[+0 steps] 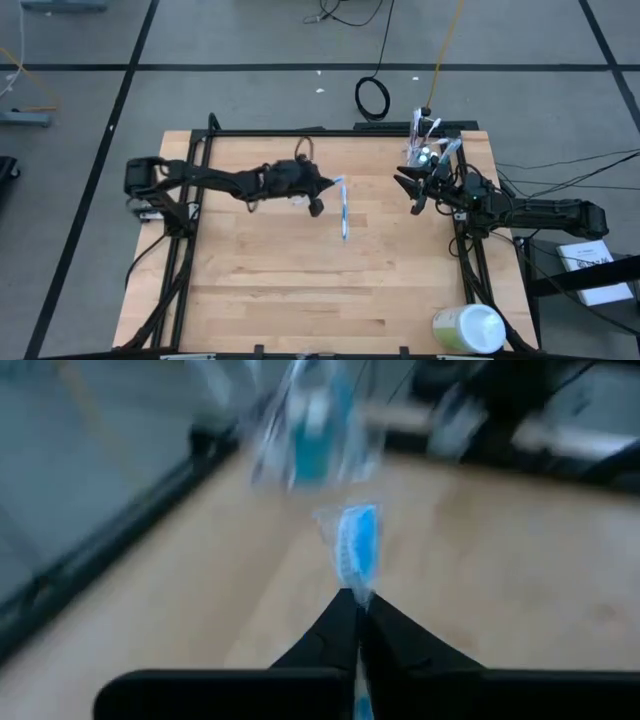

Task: Pick & Place toothbrushing station
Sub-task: Put the blue toothbrush into the right of the transparent organizer

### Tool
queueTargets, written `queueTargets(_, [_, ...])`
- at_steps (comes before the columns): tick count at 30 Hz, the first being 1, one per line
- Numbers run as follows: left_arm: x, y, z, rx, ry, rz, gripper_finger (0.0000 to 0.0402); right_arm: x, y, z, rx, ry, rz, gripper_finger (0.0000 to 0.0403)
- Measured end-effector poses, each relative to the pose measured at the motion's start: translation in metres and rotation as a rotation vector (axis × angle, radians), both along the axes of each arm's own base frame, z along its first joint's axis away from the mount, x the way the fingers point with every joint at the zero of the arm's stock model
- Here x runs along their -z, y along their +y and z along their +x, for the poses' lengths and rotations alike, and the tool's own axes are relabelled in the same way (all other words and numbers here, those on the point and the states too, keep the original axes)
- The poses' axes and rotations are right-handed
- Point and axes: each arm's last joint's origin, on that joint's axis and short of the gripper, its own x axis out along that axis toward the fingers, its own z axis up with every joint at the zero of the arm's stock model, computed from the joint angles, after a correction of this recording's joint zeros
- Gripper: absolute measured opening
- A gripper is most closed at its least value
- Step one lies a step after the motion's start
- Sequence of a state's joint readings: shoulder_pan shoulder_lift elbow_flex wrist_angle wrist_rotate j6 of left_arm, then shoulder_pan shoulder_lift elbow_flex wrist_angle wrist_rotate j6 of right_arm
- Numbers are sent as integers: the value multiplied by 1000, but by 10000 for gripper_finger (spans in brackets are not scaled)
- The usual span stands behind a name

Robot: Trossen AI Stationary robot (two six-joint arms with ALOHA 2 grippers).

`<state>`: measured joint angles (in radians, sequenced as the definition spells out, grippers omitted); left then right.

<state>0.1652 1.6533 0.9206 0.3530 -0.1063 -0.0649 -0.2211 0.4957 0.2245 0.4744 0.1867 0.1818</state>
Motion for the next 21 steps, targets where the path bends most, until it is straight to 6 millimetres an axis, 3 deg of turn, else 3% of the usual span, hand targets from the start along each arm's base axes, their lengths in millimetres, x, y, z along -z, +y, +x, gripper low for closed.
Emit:
queueTargets(5, [-42,-5,-5,170,-222,122,7,1,0,1,0,9,2,130])
queueTargets(8, [-54,-8,-4,285,-349,169,3,2,-1,3,0,13,3,130])
queueTargets(21, [-40,-6,11,325,-480,201,5,14,-4,29,-92,56,-38,130])
